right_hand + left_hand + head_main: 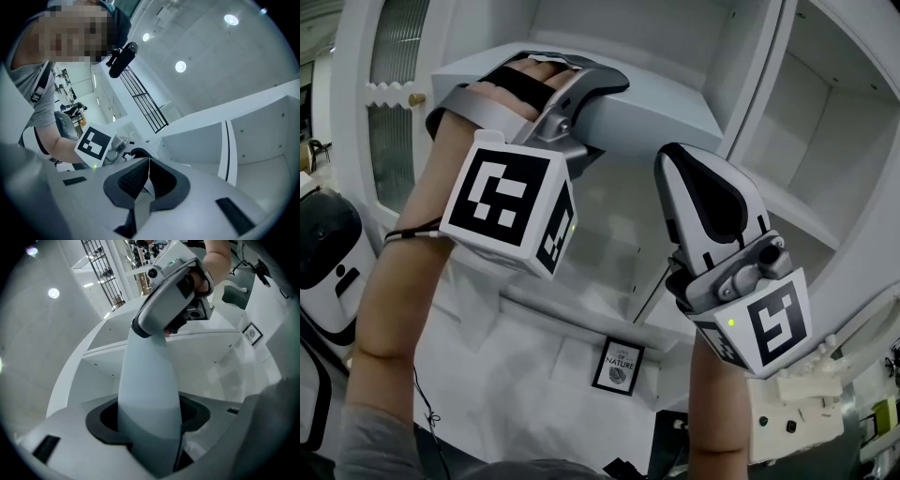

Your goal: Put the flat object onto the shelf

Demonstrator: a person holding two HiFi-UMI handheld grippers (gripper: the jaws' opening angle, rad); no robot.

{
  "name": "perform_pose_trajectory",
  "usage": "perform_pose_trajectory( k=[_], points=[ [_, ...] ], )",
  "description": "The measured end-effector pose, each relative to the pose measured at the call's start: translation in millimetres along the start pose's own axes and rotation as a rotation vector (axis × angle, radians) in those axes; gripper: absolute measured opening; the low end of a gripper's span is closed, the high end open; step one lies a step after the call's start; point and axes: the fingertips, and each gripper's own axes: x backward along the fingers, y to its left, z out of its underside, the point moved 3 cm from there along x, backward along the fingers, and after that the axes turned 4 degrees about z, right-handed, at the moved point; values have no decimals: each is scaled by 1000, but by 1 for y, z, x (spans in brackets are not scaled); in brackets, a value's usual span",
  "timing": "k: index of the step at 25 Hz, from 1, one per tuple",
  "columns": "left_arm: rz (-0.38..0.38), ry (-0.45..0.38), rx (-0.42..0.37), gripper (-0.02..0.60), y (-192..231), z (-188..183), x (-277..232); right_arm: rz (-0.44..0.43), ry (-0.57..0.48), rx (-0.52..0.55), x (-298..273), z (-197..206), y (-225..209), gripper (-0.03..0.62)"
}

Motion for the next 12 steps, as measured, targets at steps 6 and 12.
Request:
perform_pose_trajectory(
  k=[6, 12],
  points=[
    [17, -54, -19, 289, 4, 1, -1, 42, 15, 69, -7, 0, -3, 28],
    [-18, -112, -37, 304, 6, -1, 8, 71, 52, 70, -15, 7, -7, 28]
  ],
)
